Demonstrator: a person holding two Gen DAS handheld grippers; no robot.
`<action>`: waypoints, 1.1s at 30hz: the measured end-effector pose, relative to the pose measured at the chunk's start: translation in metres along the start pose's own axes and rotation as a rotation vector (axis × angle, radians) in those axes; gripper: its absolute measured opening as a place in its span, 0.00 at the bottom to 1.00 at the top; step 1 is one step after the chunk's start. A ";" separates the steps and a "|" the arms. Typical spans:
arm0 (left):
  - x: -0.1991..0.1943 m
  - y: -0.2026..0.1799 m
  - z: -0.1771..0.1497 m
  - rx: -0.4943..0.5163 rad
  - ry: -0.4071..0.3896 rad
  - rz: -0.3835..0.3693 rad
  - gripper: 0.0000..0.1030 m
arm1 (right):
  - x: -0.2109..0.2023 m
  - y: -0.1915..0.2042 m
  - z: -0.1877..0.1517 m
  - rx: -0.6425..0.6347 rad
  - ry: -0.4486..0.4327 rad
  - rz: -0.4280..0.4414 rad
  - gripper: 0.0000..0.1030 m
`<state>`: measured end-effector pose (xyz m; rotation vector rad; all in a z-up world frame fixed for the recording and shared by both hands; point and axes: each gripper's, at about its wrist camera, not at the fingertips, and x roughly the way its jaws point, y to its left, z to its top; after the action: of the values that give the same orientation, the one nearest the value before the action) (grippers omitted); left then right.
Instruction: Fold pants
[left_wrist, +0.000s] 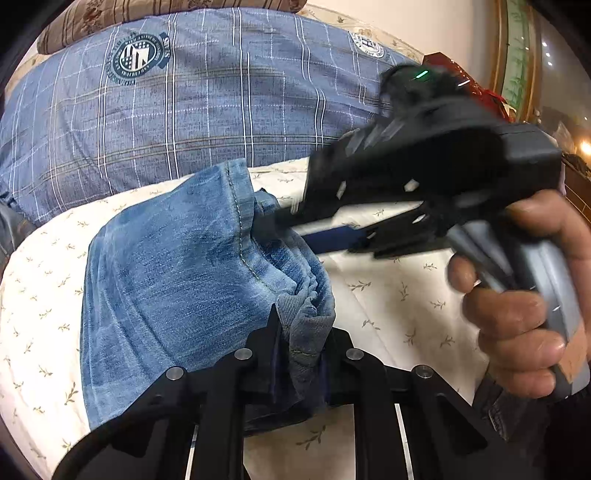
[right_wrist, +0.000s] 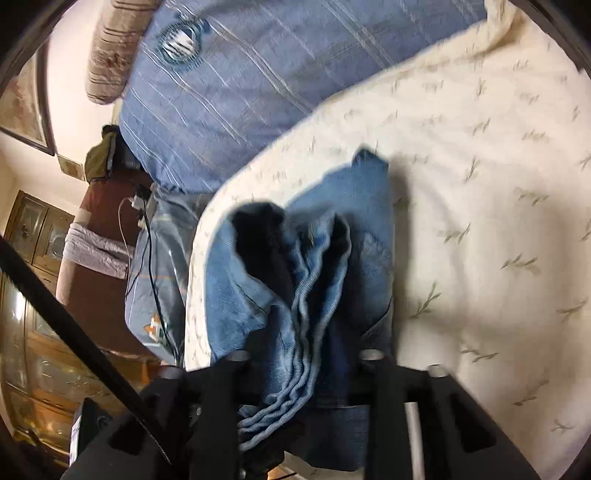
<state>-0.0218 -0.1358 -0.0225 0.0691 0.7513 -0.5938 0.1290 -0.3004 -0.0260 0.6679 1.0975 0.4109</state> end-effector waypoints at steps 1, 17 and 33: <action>0.001 0.001 0.001 -0.003 0.000 -0.003 0.14 | -0.007 0.003 0.000 -0.011 -0.033 0.008 0.46; 0.023 0.005 0.024 0.040 0.028 0.004 0.17 | 0.049 0.027 0.015 -0.173 0.056 -0.050 0.14; 0.013 0.014 0.010 0.008 -0.049 -0.108 0.18 | 0.029 0.005 0.015 -0.087 -0.002 -0.057 0.05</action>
<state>-0.0005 -0.1330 -0.0263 0.0216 0.7082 -0.6993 0.1546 -0.2835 -0.0375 0.5595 1.0877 0.4065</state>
